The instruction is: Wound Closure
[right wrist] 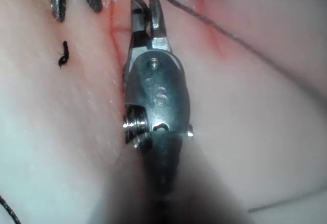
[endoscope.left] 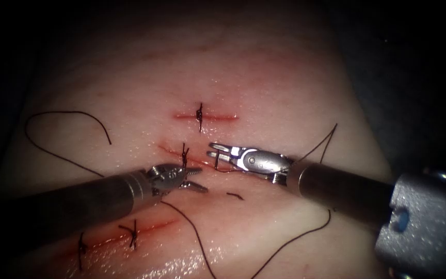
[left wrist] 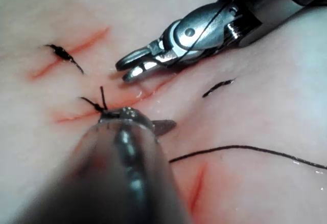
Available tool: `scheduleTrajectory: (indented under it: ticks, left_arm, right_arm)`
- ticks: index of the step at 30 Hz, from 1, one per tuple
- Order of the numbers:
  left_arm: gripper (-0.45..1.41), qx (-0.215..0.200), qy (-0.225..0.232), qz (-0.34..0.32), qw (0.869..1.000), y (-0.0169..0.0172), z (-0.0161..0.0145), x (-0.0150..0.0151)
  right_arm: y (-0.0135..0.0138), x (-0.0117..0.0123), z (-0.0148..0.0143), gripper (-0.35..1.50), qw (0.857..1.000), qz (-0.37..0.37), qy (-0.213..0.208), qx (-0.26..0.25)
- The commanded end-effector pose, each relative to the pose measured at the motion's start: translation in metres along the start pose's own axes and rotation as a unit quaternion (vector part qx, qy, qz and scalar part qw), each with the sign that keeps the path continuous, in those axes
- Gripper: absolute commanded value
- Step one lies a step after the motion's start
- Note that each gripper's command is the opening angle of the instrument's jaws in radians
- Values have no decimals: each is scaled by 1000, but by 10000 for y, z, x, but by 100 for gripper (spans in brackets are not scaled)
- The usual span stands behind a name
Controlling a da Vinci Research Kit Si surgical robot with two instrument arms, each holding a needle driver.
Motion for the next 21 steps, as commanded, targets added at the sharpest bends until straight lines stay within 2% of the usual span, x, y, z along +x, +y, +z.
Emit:
scheduleTrajectory:
  ticks: [1,3,5,8,11,15,21]
  left_arm:
    - [27,-1,-3,2,1000,0,7,1]
    - [27,-2,-4,2,1000,4,6,0]
    - [27,-4,-5,2,1000,10,4,0]
    - [27,-6,-7,3,1000,16,5,-2]
    - [29,-7,-7,4,1000,20,5,-4]
    - [29,-8,-8,5,1000,23,4,-6]
    - [29,-9,-8,6,1000,23,2,-7]
  right_arm:
    - [8,0,12,-35,1000,17,2,-2]
    - [12,2,14,-35,999,44,4,-5]
    - [21,9,15,-35,995,102,2,-6]
    - [34,18,18,-35,976,216,11,-13]
    - [42,20,22,-35,957,288,13,-19]
    - [46,18,27,-35,933,358,15,-18]
    - [45,13,28,-35,905,426,10,-8]
